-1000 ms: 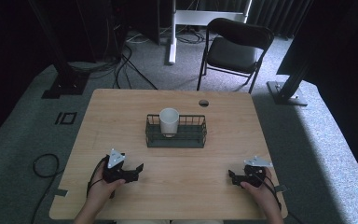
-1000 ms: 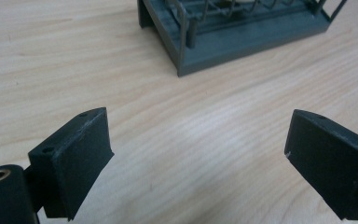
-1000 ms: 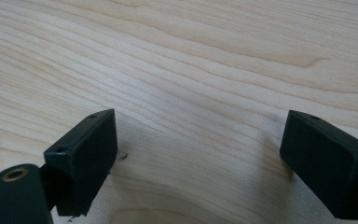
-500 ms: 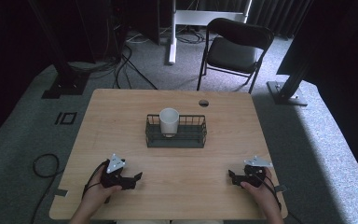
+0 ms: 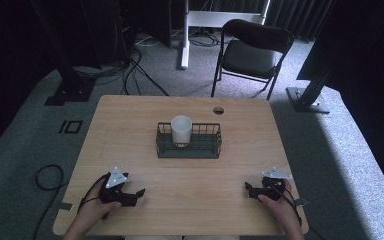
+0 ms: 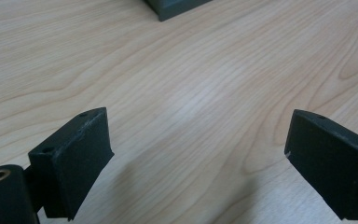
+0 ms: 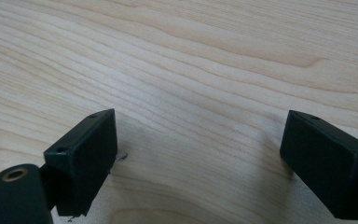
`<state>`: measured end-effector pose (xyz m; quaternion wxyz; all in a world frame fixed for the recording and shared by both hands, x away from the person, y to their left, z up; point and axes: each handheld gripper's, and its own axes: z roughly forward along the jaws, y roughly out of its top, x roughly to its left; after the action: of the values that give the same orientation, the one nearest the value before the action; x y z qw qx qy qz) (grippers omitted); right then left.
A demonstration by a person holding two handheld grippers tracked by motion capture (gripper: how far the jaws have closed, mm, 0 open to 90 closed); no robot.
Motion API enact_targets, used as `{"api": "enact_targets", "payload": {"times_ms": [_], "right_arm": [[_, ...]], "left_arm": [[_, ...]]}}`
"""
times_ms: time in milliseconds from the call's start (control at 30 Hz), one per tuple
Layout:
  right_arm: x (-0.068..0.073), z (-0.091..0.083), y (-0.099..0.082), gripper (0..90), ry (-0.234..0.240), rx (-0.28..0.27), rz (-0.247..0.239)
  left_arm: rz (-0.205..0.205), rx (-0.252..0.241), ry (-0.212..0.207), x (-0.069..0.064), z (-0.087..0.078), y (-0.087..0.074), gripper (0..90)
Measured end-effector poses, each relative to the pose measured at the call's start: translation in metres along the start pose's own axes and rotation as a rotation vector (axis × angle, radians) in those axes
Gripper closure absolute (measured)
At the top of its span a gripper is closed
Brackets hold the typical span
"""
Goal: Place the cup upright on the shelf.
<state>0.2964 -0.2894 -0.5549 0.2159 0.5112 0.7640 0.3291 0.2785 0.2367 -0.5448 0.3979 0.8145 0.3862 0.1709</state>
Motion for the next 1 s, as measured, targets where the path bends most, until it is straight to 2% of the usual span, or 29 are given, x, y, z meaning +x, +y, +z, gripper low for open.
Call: {"api": "enact_targets", "payload": {"times_ms": [200,300,467,600,667,767,833,867,900,1000], "right_arm": [[0.0,0.0,0.0,10.6,0.0,0.0,0.0],[0.0,0.0,0.0,10.6,0.0,0.0,-0.001],[0.0,0.0,0.0,10.6,0.0,0.0,0.0],[0.0,0.0,0.0,10.6,0.0,0.0,0.0],[0.0,0.0,0.0,10.6,0.0,0.0,0.0],[0.0,0.0,0.0,10.6,0.0,0.0,0.0],[0.0,0.0,0.0,10.6,0.0,0.0,0.0],[0.0,0.0,0.0,10.6,0.0,0.0,0.0],[0.0,0.0,0.0,10.6,0.0,0.0,0.0],[0.0,0.0,0.0,10.6,0.0,0.0,0.0]], "left_arm": [[-0.014,0.004,0.03,0.011,-0.007,-0.005,7.6],[-0.031,0.006,0.054,0.02,-0.015,-0.008,7.5],[-0.047,0.021,0.059,0.03,-0.021,-0.016,7.5],[-0.05,0.036,0.068,0.033,-0.021,-0.019,7.5],[-0.045,0.054,0.085,0.035,-0.021,-0.021,7.6],[-0.059,0.059,0.098,0.038,-0.021,-0.021,7.5],[-0.071,0.089,0.111,0.039,-0.02,-0.022,7.5],[-0.071,0.089,0.111,0.039,-0.02,-0.022,7.6],[-0.07,0.116,0.125,0.04,-0.019,-0.023,7.5],[-0.078,0.117,0.137,0.041,-0.02,-0.023,7.5]]}}
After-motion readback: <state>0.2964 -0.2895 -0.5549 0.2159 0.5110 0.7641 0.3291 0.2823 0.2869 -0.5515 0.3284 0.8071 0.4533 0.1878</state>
